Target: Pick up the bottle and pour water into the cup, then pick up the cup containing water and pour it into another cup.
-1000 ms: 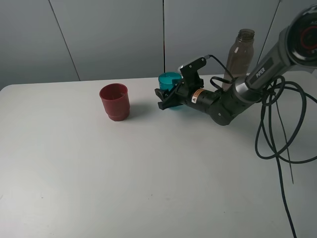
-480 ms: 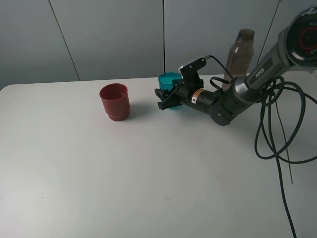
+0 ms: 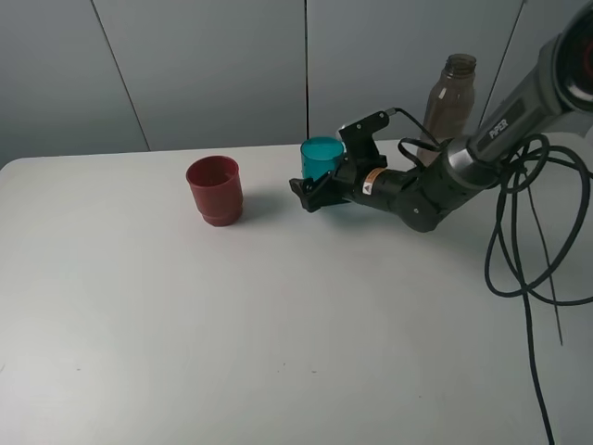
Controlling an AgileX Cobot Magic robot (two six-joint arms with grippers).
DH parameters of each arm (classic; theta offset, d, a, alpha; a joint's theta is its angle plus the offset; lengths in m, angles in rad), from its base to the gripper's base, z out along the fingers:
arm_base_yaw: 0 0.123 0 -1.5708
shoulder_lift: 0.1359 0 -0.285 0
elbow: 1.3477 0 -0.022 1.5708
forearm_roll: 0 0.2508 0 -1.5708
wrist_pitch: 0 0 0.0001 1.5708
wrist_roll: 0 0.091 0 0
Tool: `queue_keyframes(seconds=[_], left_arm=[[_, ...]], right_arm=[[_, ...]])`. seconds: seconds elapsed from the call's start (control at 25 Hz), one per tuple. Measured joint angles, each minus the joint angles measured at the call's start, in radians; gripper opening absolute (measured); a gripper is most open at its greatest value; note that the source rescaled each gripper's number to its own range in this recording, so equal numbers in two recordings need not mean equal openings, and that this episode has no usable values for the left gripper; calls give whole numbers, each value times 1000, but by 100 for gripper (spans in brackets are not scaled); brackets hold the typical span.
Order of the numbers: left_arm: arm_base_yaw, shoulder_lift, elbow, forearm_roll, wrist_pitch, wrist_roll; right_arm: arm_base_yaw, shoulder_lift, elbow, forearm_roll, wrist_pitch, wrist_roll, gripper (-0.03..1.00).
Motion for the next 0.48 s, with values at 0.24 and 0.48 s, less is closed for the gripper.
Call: queue_keyframes(seconds=[0.24,0.48], left_arm=[[0,0,0,0,0,0],[0,0,0,0,0,0]], right_arm=[[0,-146,182,8,43,-62,100],[0,-405,419,49,62,-116,100]])
